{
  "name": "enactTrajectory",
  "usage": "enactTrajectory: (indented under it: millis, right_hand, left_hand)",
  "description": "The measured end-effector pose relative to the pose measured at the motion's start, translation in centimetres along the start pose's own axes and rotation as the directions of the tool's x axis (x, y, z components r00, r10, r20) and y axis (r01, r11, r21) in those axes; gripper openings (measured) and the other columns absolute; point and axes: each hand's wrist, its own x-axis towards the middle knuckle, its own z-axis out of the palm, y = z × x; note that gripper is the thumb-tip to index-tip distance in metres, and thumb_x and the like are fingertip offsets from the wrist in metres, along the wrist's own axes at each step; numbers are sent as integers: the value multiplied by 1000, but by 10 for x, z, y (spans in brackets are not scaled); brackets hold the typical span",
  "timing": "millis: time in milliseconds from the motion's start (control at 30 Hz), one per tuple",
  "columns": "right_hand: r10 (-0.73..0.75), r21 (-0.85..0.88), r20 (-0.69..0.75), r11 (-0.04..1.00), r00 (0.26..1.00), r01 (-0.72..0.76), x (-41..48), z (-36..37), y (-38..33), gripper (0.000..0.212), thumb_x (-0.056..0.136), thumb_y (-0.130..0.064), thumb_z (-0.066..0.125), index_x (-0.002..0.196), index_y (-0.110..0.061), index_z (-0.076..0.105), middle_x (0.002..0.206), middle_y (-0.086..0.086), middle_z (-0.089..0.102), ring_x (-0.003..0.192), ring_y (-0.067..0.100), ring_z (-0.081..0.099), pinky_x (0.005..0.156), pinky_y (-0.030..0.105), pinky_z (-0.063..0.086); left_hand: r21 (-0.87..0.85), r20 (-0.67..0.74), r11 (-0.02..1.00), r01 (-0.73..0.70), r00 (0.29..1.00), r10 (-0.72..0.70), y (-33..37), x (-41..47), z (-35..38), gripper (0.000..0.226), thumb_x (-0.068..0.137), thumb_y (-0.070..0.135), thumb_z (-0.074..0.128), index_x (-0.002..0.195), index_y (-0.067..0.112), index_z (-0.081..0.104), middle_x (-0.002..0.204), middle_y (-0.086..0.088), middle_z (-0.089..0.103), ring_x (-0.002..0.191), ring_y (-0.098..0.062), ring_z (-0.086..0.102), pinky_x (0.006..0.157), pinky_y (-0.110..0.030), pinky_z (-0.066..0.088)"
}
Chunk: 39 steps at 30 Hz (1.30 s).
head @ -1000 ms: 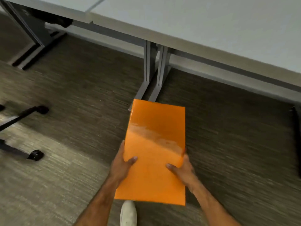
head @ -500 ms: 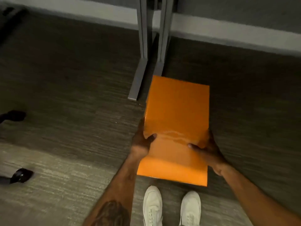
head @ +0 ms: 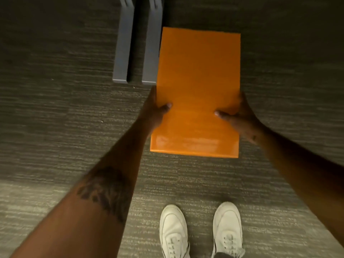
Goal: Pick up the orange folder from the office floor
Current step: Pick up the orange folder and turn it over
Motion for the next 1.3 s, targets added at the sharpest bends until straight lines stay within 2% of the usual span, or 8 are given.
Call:
enactTrajectory:
  millis: [100, 200, 300, 467, 633, 767, 1000, 1300]
  right_hand:
    - [-29, 6, 3, 1000, 1000, 29, 28, 0, 1, 119, 69, -43, 84, 156, -31, 4, 152, -1, 41, 129, 17, 51, 97, 30, 50]
    - [-67, 2, -27, 998, 997, 67, 49, 1, 2, 101, 80, -24, 80, 155, -28, 12, 140, -6, 47, 114, 7, 55, 78, 9, 49]
    - [-74, 9, -30, 997, 997, 75, 61, 5, 2, 96, 82, -23, 78, 154, -28, 14, 144, -2, 46, 114, 6, 54, 77, 11, 47]
    - [-72, 7, -46, 997, 996, 73, 56, 6, -1, 87, 83, -31, 77, 151, -25, 22, 140, -4, 51, 115, 10, 56, 88, 21, 50]
    - [125, 55, 14, 991, 992, -126, 10, 15, 13, 41, 92, -49, 60, 127, -34, 46, 111, -18, 55, 103, 9, 57, 74, 21, 43]
    - [356, 230, 58, 904, 933, -359, -29, 30, 35, 77, 78, -64, 66, 143, -40, 33, 129, -13, 47, 113, 17, 50, 84, 51, 54]
    - [302, 446, -151, 871, 941, -207, -25, 43, 28, 53, 78, -40, 78, 126, -36, 55, 116, -16, 65, 107, 13, 62, 78, 35, 52]
    - [215, 386, -222, 915, 951, -117, 63, 27, -18, 48, 85, -44, 72, 129, -31, 57, 115, -14, 66, 104, 9, 61, 79, 31, 47]
  left_hand:
    - [-1, 2, 999, 34, 999, -34, -5, 27, 0, 72, 93, 18, 66, 153, 20, 27, 142, -12, 53, 122, -27, 56, 80, -26, 50]
    - [-7, 15, 998, 70, 997, -70, -6, 47, 1, 77, 91, 28, 67, 154, 24, 23, 146, -12, 49, 125, -31, 53, 95, -45, 51]
    - [-21, -8, 995, 94, 996, -94, -8, 55, 1, 78, 91, 32, 66, 154, 26, 21, 148, -13, 46, 127, -33, 52, 100, -52, 49]
    - [-100, -74, 985, 139, 986, -147, -1, 48, 9, 89, 94, 24, 64, 157, 22, 1, 156, -13, 36, 134, -29, 46, 92, -34, 42]
    - [-131, -54, 967, 220, 972, -229, -17, 14, 12, 81, 85, 51, 68, 149, 22, 27, 143, -6, 51, 122, -28, 56, 94, -46, 50]
    - [-255, -5, 941, 221, 973, -230, -40, -31, 22, 69, 82, 47, 74, 140, 30, 41, 131, 0, 61, 115, -22, 62, 83, -36, 52]
    - [-326, -96, 938, 119, 983, -158, -31, -36, 30, 59, 88, 23, 71, 141, 30, 45, 126, 5, 63, 111, -11, 61, 78, -26, 50]
    - [-234, -76, 972, 35, 996, -54, 22, 54, 5, 46, 93, 19, 64, 136, 18, 48, 117, -1, 62, 96, -10, 61, 67, -22, 48]
